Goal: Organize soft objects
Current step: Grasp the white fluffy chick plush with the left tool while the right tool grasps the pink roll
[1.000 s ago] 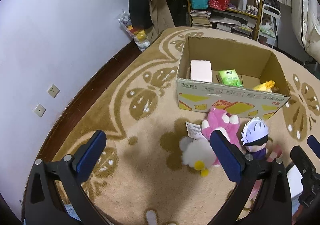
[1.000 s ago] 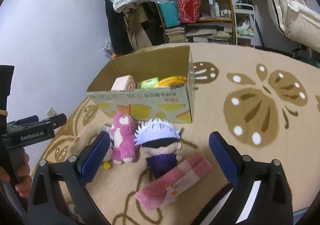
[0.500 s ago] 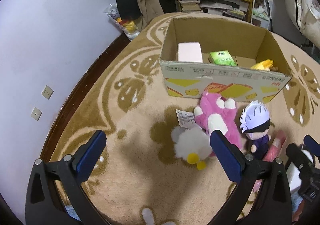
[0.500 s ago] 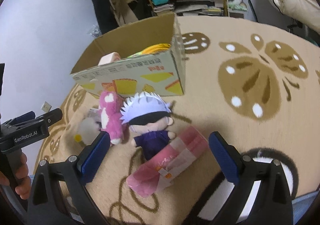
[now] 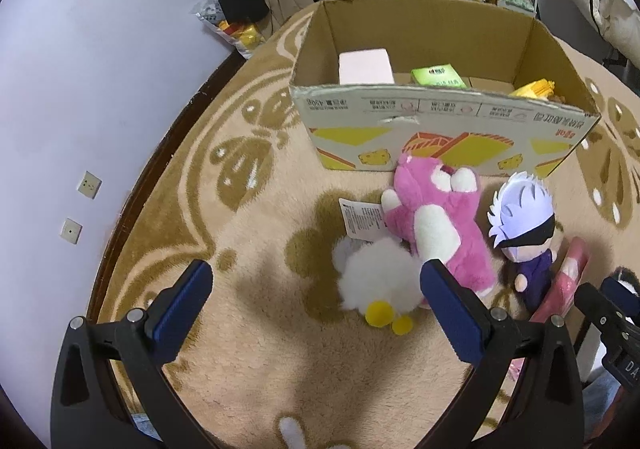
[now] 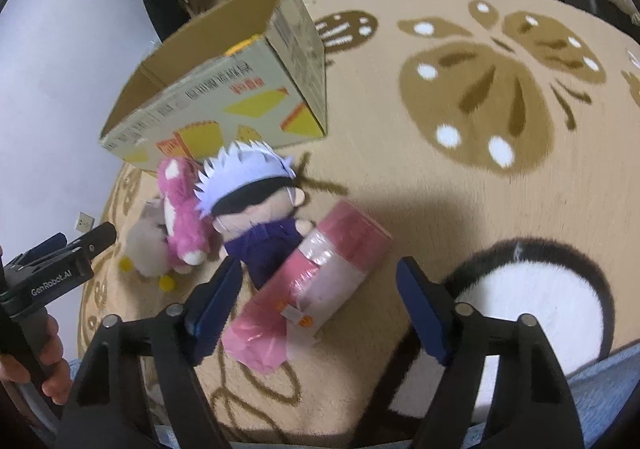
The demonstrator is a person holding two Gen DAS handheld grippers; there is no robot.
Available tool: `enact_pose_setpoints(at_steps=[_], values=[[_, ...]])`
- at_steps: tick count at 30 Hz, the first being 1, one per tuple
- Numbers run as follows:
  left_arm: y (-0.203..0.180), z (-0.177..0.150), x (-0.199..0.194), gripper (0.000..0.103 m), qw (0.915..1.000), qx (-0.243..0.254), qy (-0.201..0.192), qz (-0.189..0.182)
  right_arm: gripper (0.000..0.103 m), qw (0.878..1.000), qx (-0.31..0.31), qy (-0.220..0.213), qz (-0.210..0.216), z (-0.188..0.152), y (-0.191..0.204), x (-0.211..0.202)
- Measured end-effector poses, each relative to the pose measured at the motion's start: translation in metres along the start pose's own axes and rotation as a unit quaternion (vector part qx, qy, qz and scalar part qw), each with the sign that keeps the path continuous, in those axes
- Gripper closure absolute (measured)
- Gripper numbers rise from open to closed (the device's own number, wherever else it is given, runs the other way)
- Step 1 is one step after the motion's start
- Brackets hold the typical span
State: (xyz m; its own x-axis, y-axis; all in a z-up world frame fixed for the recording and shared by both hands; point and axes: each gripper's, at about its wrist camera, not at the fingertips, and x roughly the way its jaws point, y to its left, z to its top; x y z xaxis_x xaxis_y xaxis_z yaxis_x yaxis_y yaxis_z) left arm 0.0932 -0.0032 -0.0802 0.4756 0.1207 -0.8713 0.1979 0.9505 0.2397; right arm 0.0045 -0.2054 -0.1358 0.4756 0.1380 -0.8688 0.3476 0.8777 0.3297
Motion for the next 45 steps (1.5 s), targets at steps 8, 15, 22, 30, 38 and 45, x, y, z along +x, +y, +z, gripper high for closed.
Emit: enact_pose_setpoints(at_steps=[8,15,22,30,38,45], values=[[-0.004,0.000,0.013,0.000,0.9999,0.004,0.012,-0.006,0.038,0.999,0.020,0.027,0.003,-0.001,-0.006,0.014],[-0.002,0.004,0.024,0.000,0.9998,0.005,0.010,0.019,0.039,0.999,0.035,0.035,0.022,0.001,-0.007,0.023],[-0.005,0.002,0.042,0.001,0.9993,0.011,0.033,0.010,0.039,0.998,0.016,0.052,0.011,0.002,0.004,0.040],[-0.012,0.000,0.057,0.001,0.9984,0.017,0.054,-0.006,0.039,0.997,0.033,0.058,0.024,0.004,0.002,0.049],[-0.018,-0.005,0.066,0.001,0.9975,0.022,0.067,-0.013,0.050,0.998,0.009,0.053,0.031,0.006,0.014,0.055],[-0.014,-0.008,0.074,0.015,0.9954,-0.008,0.087,-0.041,0.049,0.996,0.041,0.067,0.051,0.002,0.008,0.070]])
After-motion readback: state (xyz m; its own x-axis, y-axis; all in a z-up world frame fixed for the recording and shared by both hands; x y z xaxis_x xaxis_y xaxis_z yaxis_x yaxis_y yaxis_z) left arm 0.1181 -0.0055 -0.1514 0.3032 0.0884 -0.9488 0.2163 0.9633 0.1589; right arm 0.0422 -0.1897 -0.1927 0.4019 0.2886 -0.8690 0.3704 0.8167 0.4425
